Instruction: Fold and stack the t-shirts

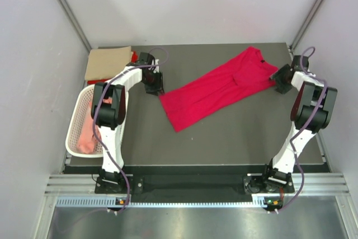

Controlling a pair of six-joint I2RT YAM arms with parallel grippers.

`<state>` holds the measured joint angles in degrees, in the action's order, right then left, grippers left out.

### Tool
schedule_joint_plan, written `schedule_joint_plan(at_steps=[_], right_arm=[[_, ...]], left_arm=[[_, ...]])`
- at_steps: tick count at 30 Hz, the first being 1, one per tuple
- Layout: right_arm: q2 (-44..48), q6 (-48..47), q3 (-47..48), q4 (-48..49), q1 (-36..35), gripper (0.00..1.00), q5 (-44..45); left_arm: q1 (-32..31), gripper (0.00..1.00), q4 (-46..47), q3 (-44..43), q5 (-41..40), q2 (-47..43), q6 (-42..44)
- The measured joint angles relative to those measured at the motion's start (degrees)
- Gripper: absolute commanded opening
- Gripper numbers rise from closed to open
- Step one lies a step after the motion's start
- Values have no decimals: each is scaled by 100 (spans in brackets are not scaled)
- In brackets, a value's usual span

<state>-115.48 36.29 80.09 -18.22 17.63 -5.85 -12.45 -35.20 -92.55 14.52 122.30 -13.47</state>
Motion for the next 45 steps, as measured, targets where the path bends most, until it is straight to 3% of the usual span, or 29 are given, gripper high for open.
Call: schedule_joint_plan(at_steps=[3, 6, 11, 19, 22, 29, 38, 41, 45], right_arm=[[-188, 74, 181, 240, 107, 55, -109], [-341, 125, 260, 411, 190, 50, -173], [-424, 142, 286, 566, 238, 39, -195], [-612, 188, 348, 787, 240, 9, -369], [-723, 232, 435, 872, 240, 3, -496], [-1202, 280, 992, 1056, 184, 1, -966], [-1945, 275, 1987, 1167, -4, 7, -1510], [-2149, 260, 2299, 1150, -101, 11, -1600], [-2402, 223, 2741, 1108, -223, 25, -1679]], left_arm=[[0, 42, -4, -81, -31, 55, -4], [0, 31, 2, -120, -46, 90, -22], [0, 2, -9, -107, -44, 107, -74], [-2, 0, 24, -24, -39, 92, -188], [-2, 0, 52, 109, -55, 2, -271], [-2, 0, 66, 540, -105, -280, -461], [-4, 0, 179, 1307, -96, -772, -811], [-35, 0, 214, 1558, -44, -933, -883], [-70, 0, 214, 1659, -39, -997, -911]])
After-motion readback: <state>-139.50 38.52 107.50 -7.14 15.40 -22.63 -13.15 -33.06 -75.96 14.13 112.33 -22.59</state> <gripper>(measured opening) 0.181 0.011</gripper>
